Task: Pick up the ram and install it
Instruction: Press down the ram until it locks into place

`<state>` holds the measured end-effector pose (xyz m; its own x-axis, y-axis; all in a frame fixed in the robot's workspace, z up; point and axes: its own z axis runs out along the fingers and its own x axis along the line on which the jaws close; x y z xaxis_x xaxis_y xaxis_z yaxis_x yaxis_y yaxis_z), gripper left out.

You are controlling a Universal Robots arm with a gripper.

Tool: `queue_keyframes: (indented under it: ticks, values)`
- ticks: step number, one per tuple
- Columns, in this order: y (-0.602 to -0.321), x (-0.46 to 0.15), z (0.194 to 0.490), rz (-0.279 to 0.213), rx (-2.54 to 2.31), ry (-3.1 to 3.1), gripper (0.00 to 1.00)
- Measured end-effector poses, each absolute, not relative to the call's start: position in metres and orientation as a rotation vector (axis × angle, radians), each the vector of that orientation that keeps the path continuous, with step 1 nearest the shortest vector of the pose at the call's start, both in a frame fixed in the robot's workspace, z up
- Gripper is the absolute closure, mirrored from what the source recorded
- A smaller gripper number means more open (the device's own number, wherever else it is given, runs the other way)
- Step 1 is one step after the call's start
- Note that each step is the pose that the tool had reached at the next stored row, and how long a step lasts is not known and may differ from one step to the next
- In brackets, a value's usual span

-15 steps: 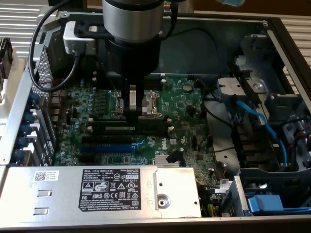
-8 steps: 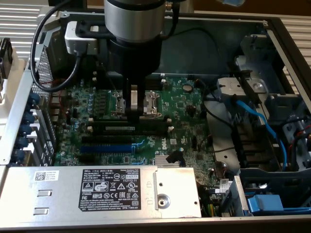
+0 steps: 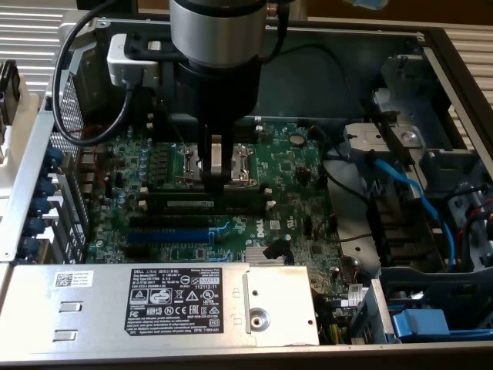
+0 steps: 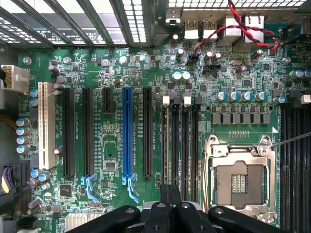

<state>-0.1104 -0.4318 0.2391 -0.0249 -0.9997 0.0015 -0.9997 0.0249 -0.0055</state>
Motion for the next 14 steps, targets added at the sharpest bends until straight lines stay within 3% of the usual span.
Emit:
queue_keyframes:
  ticks: [14]
  values:
    - [-0.4300, -0.1089, 0.2390, -0.007, -2.199, 2.241, 0.90]
